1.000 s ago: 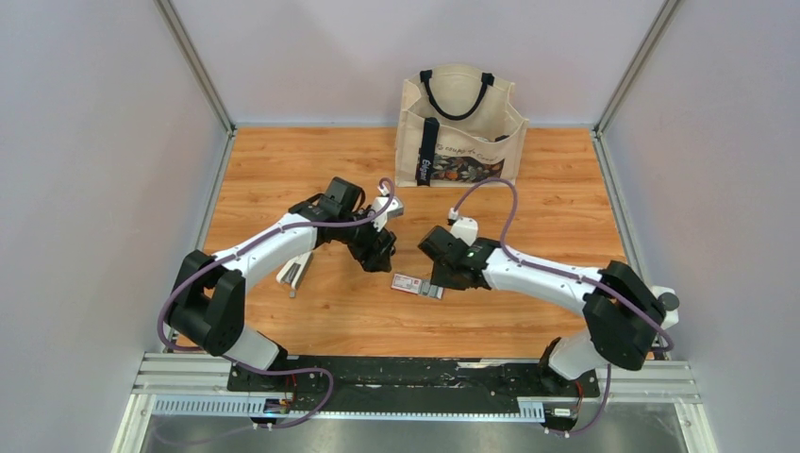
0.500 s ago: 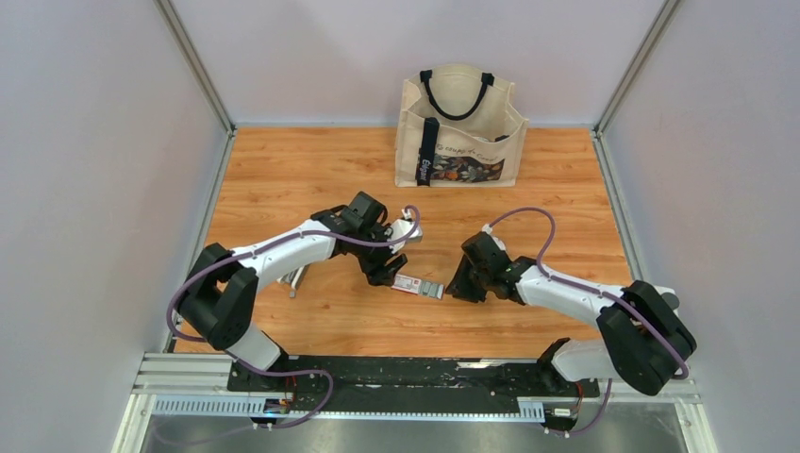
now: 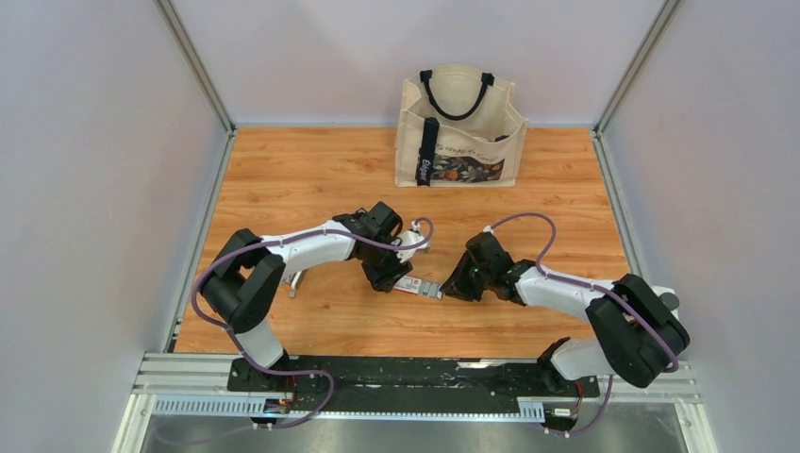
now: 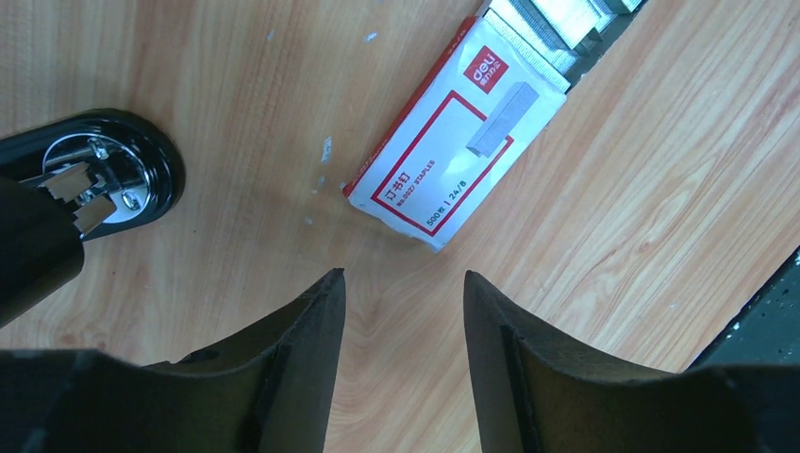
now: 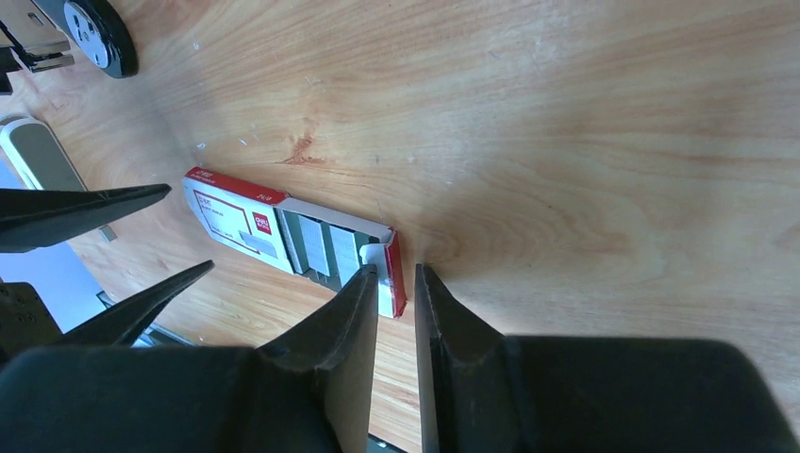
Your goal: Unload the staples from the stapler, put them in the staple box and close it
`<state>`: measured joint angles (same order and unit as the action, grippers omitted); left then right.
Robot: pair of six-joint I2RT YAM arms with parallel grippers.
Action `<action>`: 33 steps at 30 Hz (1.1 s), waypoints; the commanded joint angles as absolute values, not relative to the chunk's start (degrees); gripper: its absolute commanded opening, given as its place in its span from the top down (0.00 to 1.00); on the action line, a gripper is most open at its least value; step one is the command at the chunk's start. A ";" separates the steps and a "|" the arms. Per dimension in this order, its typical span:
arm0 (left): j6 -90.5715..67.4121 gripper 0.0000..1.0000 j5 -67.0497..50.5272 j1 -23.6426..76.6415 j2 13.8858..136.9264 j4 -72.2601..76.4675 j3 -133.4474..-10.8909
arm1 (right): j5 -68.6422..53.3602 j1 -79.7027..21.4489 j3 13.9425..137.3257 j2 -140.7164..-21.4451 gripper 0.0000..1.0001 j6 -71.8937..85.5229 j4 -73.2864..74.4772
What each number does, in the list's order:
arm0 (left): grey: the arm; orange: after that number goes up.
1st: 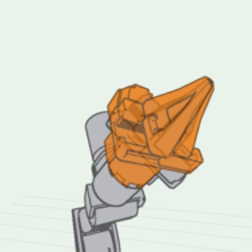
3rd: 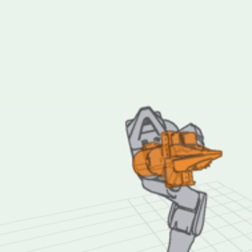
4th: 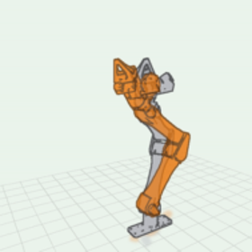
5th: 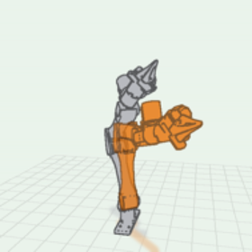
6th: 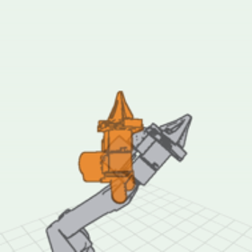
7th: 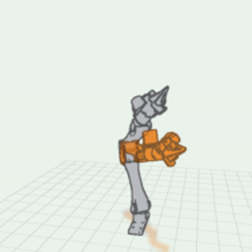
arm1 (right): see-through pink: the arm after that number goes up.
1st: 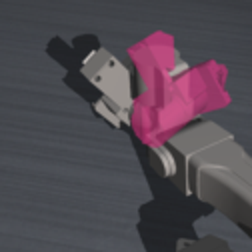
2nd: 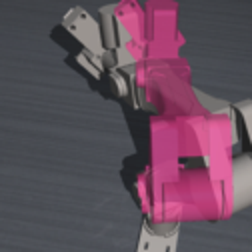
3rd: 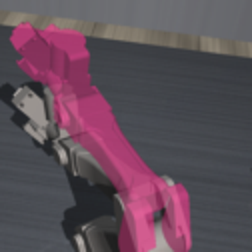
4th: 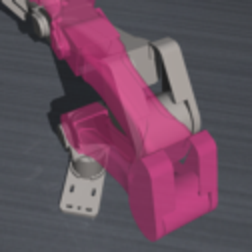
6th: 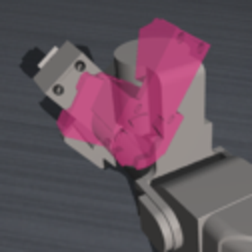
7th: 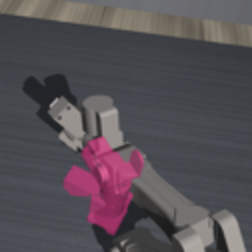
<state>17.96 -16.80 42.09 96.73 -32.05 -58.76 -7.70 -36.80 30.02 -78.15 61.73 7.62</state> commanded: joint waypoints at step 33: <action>19.07 0.57 -17.14 45.18 100.99 -33.84 -63.90 | -10.90 -35.60 30.15 -80.68 0.87 61.44 1.76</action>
